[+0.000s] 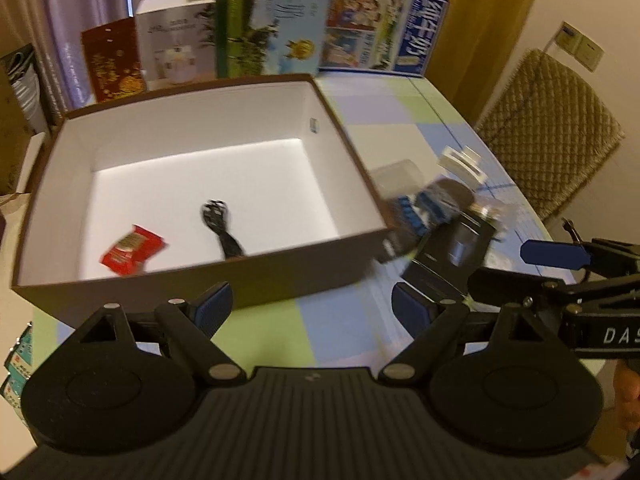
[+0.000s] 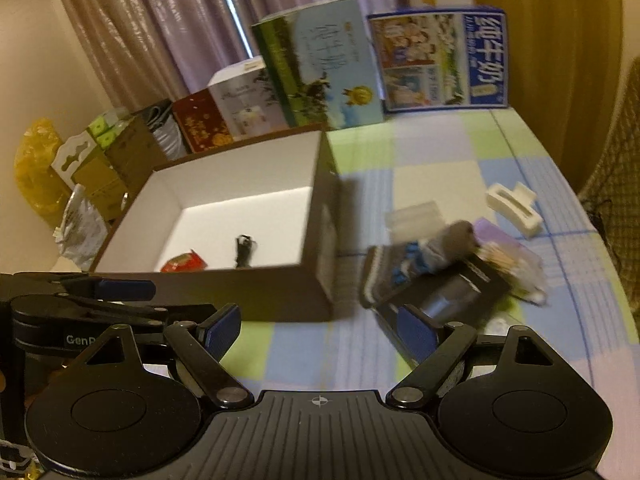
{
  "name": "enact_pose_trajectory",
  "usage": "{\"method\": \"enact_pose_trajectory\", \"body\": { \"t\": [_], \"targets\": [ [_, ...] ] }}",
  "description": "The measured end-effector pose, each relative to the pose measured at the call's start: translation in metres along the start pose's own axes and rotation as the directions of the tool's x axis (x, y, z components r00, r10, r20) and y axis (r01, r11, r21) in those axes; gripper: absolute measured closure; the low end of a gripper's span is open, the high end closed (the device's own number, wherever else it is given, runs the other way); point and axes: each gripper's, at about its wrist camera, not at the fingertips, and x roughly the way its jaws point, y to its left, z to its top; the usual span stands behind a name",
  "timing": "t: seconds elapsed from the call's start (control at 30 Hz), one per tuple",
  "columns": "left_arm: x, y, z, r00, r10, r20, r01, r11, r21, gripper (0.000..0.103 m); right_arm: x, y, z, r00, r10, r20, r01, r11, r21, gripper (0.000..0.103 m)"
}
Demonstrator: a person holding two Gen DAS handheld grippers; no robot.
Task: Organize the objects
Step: 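Withdraw both tools from the box back toward the remaining items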
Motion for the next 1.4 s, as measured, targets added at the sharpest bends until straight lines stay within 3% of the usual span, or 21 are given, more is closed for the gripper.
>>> {"method": "enact_pose_trajectory", "body": {
  "t": [0.5,0.87,1.4],
  "targets": [
    [0.024,-0.066,-0.007,0.998,-0.058,-0.034,0.060,0.997,0.052,0.019,-0.022,-0.067,-0.018,0.996,-0.082,-0.040,0.085,0.992,0.090,0.020],
    [0.065,-0.078,-0.012,0.996,-0.027,-0.086,0.031,0.998,0.046,0.019,0.015,-0.110,-0.038,0.978,-0.170,-0.122,0.190,0.966,0.175,0.020],
    [0.110,-0.083,-0.009,0.991,-0.014,-0.134,0.024,0.997,0.070,0.019,0.070,-0.130,-0.044,0.951,-0.245,-0.187,0.280,0.941,0.189,0.022]
  ]
}}
